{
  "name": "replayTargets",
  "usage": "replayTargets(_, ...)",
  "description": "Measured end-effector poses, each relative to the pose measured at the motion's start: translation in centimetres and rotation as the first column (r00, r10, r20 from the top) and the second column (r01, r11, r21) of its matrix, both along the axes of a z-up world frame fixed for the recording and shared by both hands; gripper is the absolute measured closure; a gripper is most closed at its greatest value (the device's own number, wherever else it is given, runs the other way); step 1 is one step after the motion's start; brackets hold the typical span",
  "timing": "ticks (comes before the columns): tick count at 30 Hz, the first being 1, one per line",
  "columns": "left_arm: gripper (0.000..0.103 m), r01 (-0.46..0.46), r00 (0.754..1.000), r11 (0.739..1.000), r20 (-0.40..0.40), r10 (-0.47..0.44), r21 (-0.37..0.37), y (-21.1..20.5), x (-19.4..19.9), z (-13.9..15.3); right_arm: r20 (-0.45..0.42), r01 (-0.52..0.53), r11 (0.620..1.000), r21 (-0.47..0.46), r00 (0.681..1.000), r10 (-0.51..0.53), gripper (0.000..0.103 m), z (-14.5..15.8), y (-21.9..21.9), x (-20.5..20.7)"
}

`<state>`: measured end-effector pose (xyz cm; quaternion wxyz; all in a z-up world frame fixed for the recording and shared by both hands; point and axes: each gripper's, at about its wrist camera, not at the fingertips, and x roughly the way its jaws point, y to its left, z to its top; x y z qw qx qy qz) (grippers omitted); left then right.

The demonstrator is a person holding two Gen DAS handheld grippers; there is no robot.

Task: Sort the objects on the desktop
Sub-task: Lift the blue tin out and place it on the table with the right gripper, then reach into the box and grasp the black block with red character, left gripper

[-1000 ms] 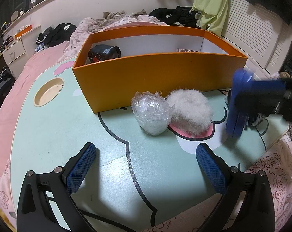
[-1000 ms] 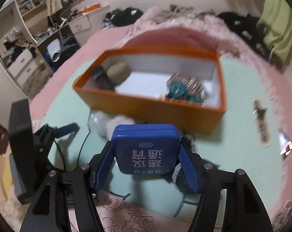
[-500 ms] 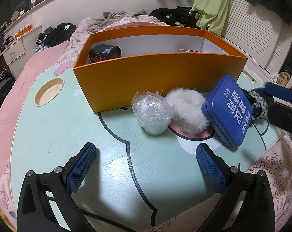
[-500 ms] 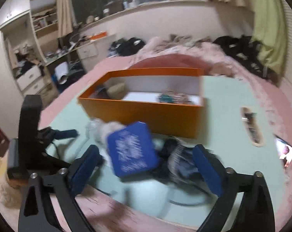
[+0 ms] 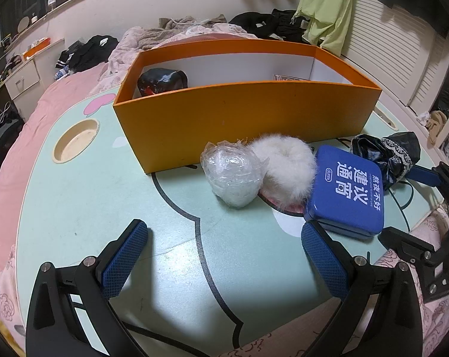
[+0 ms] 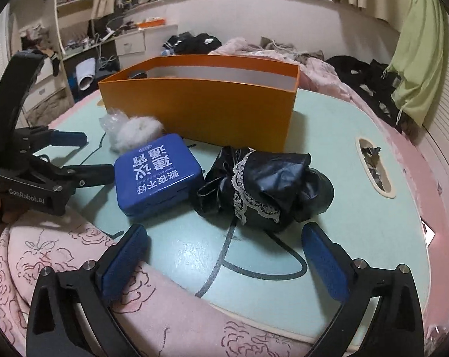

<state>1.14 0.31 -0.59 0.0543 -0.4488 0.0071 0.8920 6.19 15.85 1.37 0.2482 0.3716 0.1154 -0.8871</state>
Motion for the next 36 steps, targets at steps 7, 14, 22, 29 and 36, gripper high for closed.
replayTargets(7,0.000,-0.038,0.999,0.999,-0.011,0.039,0.020,-1.0,0.6,0.1,-0.004,0.000,1.000,-0.004,1.000,0.000,0.000,0.0,0.0,0.1)
replayTargets(14,0.028,-0.089,0.985,0.983,-0.131,0.111,0.161,-4.7,0.7,4.4,-0.004,0.001,1.000,-0.004,1.000,-0.001,0.000,0.0,0.0,0.1)
replayTargets(22,0.041,-0.013,0.981,0.997,-0.192,0.000,-0.071,-3.0,-6.1,8.6,-0.004,0.002,1.000,-0.004,1.000,-0.002,0.000,0.2,-0.2,-0.2)
replayTargets(29,0.051,0.209,0.978,0.953,0.025,-0.208,-0.219,-2.2,-11.2,7.4,-0.005,0.003,1.000,-0.005,1.000,-0.003,0.000,0.2,-0.2,-0.1)
replayTargets(36,0.051,0.353,0.922,0.890,0.269,-0.278,-0.289,-0.8,-13.2,6.0,-0.005,0.003,1.000,-0.005,1.000,-0.003,0.000,0.1,-0.2,-0.1)
